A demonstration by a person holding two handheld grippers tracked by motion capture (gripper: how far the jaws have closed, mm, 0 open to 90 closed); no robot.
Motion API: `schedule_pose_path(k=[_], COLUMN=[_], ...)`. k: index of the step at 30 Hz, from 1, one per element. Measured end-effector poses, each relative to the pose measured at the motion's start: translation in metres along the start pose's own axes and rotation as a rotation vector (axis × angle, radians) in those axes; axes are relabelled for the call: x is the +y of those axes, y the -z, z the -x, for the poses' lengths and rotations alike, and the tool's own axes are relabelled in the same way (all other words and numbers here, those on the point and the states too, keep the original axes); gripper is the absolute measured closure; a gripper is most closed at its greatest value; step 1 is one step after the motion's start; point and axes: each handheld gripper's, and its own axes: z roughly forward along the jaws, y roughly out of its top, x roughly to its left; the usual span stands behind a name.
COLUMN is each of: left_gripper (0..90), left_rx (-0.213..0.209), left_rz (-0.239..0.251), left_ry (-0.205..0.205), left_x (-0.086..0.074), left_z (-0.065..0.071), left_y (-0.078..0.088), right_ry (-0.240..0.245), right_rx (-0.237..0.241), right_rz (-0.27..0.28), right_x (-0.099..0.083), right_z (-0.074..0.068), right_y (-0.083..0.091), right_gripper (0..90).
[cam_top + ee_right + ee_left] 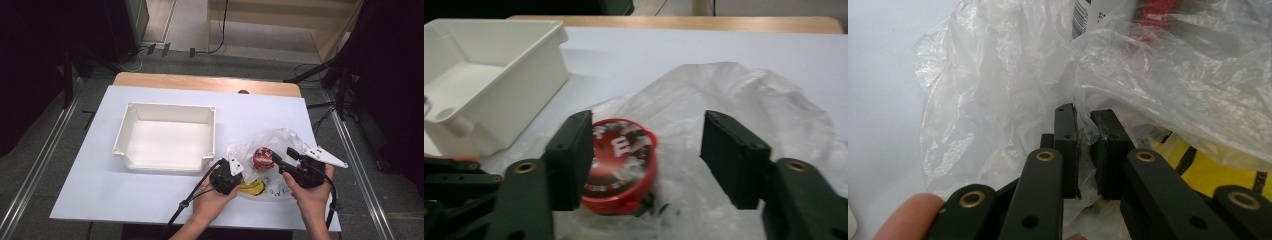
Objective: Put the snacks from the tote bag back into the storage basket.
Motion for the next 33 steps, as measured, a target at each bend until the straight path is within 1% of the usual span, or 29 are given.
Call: schedule_pose_path(k=[2,4,5,7,9,11,13,15,18,22,24,25,30,32,33], left_gripper=[84.5,85.4,85.5,85.6,85.6,85.7,85.7,85.8,85.8,85.8,85.8,85.8,85.8,85.8,85.8], left_rx=[0.001,0.001,0.002,0.003,0.004,0.004,0.002,0.005,0.005,0.004,0.004,0.003,0.002,0.002,0.002], left_rz=[0.001,0.003,0.003,0.004,0.003,0.002,0.002,0.001,0.002,-0.001,-0.001,0.0,0.004,0.004,0.003], left_ry=[-0.003,-0.003,-0.003,-0.005,-0.011,-0.014,-0.014,-0.016,-0.016,-0.019,-0.018,-0.016,-0.01,-0.009,-0.009], left_x=[0.0,-0.001,-0.001,-0.001,-0.001,-0.001,-0.001,-0.001,-0.001,-0.001,-0.001,-0.001,-0.001,-0.001,-0.001], left_z=[0.0,0.0,0.0,0.0,0.0,0.0,0.0,0.001,0.001,0.001,0.001,0.001,0.001,0.001,0.001], left_y=[0.0,0.001,0.001,0.001,0.001,0.001,0.001,0.001,0.001,0.002,0.002,0.002,0.002,0.002,0.002], right_ry=[0.019,0.022,0.03,0.027,0.017,0.009,0.003,0.011,0.004,0.0,-0.001,0.004,0.01,0.006,0.018], right_rx=[-0.003,-0.012,-0.014,-0.037,-0.048,-0.063,-0.06,-0.072,-0.07,-0.068,-0.065,-0.059,-0.065,-0.068,-0.071], right_rz=[-0.016,-0.044,-0.052,-0.083,-0.117,-0.139,-0.158,-0.174,-0.193,-0.215,-0.217,-0.223,-0.227,-0.253,-0.271], right_x=[0.001,0.0,0.0,-0.002,-0.003,-0.005,-0.008,-0.01,-0.013,-0.015,-0.016,-0.017,-0.018,-0.019,-0.02], right_z=[-0.007,-0.014,-0.015,-0.019,-0.021,-0.021,-0.021,-0.022,-0.022,-0.023,-0.023,-0.023,-0.023,-0.023,-0.023], right_y=[-0.006,-0.014,-0.018,-0.027,-0.034,-0.039,-0.044,-0.048,-0.052,-0.055,-0.056,-0.057,-0.057,-0.059,-0.06], right_gripper=[30.2,25.4,23.8,17.5,14.9,14.8,15.1,15.4,16.8,18.9,19.5,21.4,21.5,21.7,21.8])
